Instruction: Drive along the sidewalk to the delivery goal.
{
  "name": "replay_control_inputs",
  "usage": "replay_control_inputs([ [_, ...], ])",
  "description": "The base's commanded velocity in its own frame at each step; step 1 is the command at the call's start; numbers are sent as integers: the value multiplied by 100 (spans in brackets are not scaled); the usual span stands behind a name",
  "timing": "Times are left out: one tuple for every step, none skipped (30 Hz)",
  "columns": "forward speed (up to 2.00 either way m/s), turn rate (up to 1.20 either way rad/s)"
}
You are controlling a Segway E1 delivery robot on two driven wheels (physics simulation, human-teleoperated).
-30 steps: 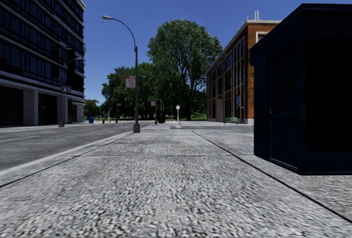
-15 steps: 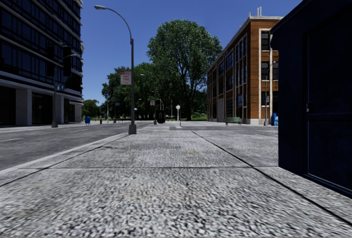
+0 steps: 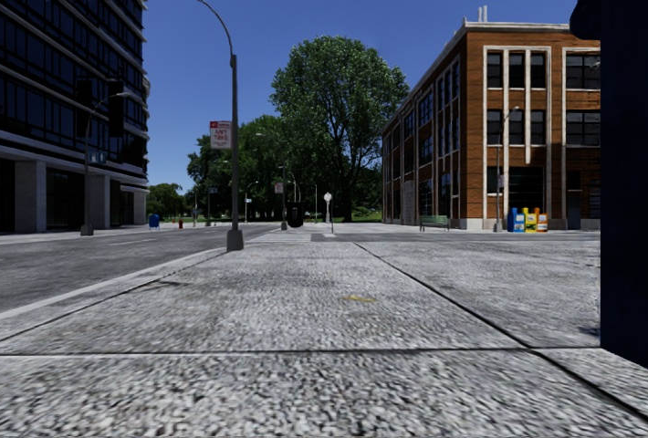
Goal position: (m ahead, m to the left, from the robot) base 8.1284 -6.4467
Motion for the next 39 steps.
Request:
replay_control_inputs([
  [200, -44],
  [200, -44],
  [200, -45],
  [200, -45],
  [200, -45],
  [200, -45],
  [200, -45],
  [200, -45],
  [200, -45],
  [200, -45],
  [200, -45],
  [200, -45],
  [200, -45],
  [200, -45],
  [200, -45],
  [200, -45],
  [200, -45],
  [200, -46],
  [200, -46],
  [200, -46],
  [200, -46],
  [200, -46],
  [200, -46],
  [200, -46],
  [200, -46],
  [200, -46],
  [200, -46],
  [200, -46],
  [200, -46],
  [200, -46],
  [200, -46],
  [200, -46],
  [200, -46],
  [200, -46],
  [200, -46],
  [200, -46],
  [200, -46],
  [200, -46],
  [200, -46],
])
